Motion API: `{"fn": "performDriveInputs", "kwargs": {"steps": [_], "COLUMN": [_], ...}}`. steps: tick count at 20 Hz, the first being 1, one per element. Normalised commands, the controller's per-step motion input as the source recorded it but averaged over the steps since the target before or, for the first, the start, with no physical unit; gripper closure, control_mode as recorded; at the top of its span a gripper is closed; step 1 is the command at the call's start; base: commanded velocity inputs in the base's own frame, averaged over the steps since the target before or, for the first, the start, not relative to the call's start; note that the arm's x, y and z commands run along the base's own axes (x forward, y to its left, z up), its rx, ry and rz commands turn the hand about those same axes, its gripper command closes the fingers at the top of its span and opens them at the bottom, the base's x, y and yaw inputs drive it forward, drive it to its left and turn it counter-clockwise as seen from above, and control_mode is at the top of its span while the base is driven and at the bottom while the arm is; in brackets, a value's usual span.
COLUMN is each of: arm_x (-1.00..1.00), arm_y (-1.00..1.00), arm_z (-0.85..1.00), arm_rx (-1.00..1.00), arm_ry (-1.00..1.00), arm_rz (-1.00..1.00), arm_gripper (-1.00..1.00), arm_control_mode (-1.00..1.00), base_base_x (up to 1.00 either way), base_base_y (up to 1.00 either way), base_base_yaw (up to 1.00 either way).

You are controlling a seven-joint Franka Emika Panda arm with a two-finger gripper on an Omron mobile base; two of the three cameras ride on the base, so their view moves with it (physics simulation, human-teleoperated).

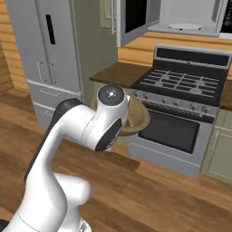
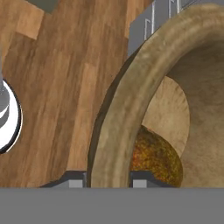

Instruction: Pick the avocado from the sink and place it in the bowl. Then pick the bowl and place it in the microwave. Then close the microwave door and press the start button.

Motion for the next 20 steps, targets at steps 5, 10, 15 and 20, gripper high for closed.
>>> {"fn": "performDriveInputs", "kwargs": {"steps": [5,10,15,20], "arm_x": [0.00,0.00,0.00,0.00], "arm_y": [0.00,0.00,0.00,0.00], "arm_z": [0.00,0.00,0.00,0.00], "arm_rx": [0.00,0.00,0.00,0.00], "arm_ry": [0.00,0.00,0.00,0.00], "arm_rz": [0.00,0.00,0.00,0.00], "arm_gripper": [1.00,1.00,1.00,1.00], "arm_control_mode": [1.00,1.00,1.00,1.00], "base_base_x": [1.00,1.00,1.00,0.99], "base_base_y": [-1.00,-1.00,-1.00,-0.79], "base_base_yaw": [0.32,0.30,0.28,0.23]}}
